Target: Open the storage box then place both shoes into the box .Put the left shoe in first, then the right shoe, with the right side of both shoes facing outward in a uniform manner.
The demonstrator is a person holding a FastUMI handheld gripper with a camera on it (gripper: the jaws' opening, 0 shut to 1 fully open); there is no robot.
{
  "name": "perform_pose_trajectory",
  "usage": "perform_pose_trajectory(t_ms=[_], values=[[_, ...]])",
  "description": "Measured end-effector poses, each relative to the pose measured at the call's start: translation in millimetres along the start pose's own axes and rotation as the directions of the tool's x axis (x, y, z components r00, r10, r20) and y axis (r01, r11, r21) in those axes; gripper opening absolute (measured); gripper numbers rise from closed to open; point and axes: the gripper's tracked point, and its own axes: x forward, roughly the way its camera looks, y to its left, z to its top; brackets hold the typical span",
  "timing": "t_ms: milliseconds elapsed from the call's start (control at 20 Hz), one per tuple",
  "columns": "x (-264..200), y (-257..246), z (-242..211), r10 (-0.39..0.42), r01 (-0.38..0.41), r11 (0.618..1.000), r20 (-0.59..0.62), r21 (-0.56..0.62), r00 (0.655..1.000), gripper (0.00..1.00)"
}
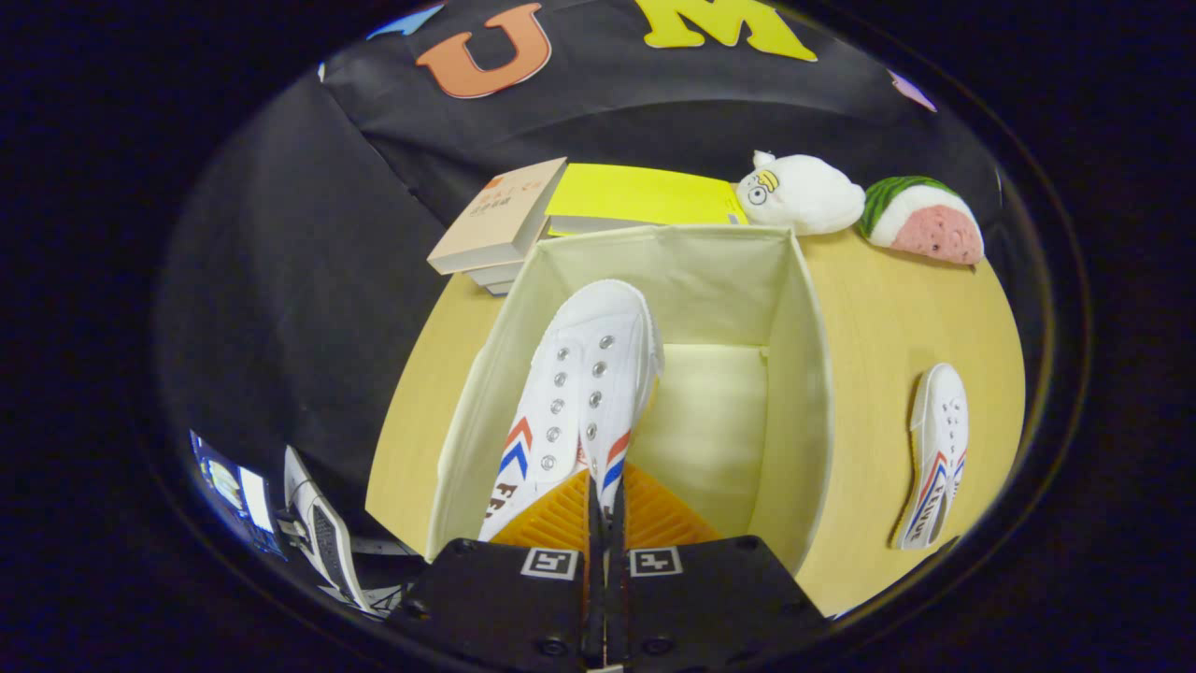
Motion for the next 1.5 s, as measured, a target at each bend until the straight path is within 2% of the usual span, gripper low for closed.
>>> perform_pose_trajectory(t_ms=[450,700,1000,1200,1350,1500], values=[[37,0,-16,-0.074,0.073,0.997,-0.081,-0.023,0.994,0.07],[46,3,-19,-0.081,0.079,0.997,-0.162,-0.02,0.983,0.09],[31,5,-22,-0.021,0.008,0.998,-0.196,-0.067,0.98,0.25],[-1,10,-30,-0.03,-0.006,0.981,-0.184,-0.192,0.982,0.54],[-26,16,-28,-0.017,-0.018,0.975,-0.157,-0.221,0.988,0.58],[-58,7,-21,-0.04,0.01,0.964,-0.108,-0.265,0.993,0.61]])
